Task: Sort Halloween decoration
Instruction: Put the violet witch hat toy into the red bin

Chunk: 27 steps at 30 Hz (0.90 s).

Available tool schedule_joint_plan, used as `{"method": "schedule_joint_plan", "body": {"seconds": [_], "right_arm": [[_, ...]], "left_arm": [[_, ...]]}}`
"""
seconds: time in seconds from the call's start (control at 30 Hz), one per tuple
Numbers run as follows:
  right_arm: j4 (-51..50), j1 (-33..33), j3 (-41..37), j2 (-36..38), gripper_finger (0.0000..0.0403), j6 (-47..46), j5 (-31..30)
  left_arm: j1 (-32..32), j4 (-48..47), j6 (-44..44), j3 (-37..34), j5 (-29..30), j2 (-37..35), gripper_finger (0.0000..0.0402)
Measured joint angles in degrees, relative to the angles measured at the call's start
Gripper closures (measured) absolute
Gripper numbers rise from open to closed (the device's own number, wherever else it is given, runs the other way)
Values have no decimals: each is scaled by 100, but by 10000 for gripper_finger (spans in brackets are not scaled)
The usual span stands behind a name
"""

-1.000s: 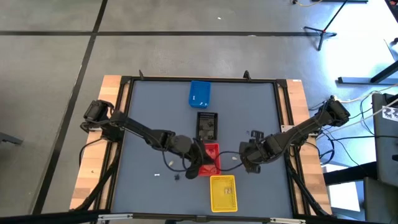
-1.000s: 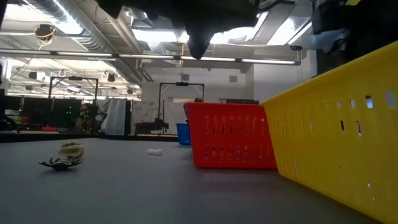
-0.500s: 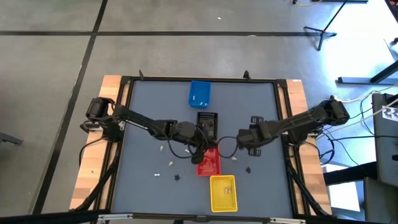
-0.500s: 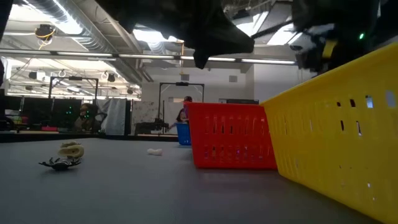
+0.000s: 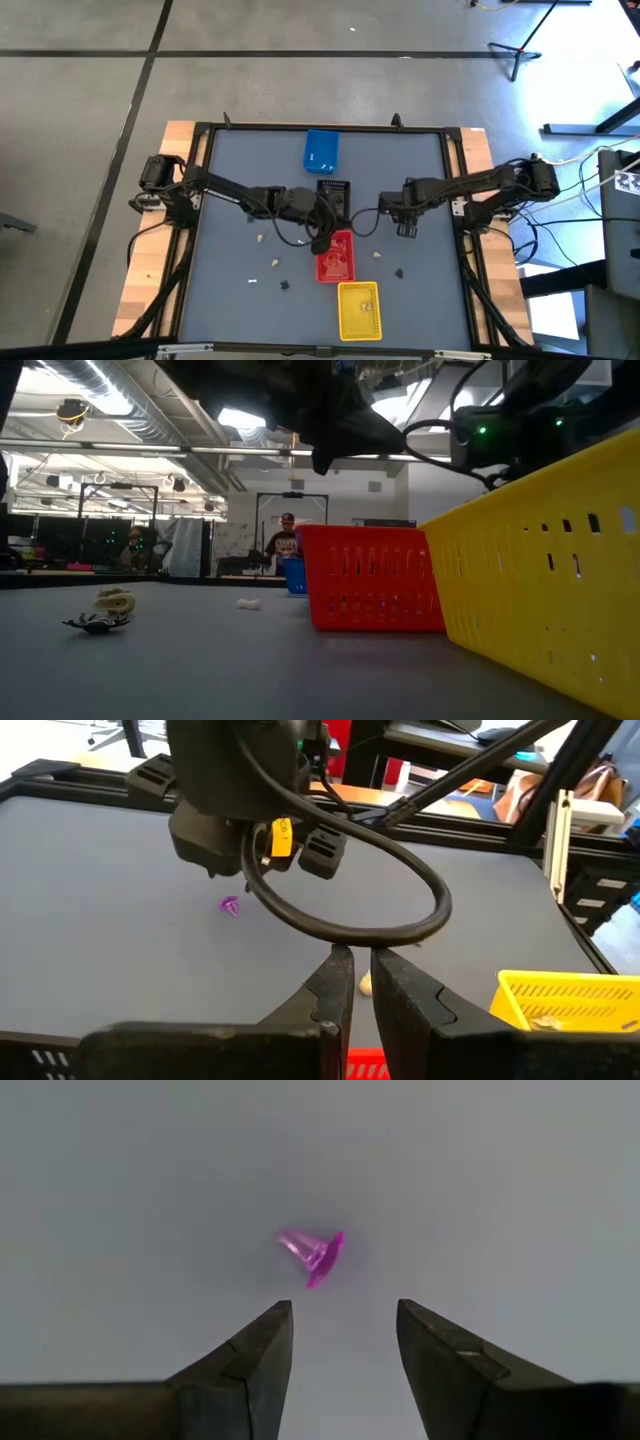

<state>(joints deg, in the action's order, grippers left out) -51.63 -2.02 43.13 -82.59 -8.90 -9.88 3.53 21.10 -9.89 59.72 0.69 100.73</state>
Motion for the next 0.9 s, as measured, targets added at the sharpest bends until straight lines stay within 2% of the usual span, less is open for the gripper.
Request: {"method": "schedule_joint_plan", "body": {"seconds": [0.17,0.37,0.5,0.9], "right_arm": [[164,-291,-2,0,224,93,60],[385,-542,-2,0,224,514,658],[384,-643,-2,0,224,621,812],[647,-630,-96,-2,224,643,792]], "left_arm": [[-62,0,0,0,0,-4,365],[-81,0,2,2,-16,-4,365],[-81,0,2,2,-16,-4,365],[-77,-4,2,2,-18,-4,365]]}}
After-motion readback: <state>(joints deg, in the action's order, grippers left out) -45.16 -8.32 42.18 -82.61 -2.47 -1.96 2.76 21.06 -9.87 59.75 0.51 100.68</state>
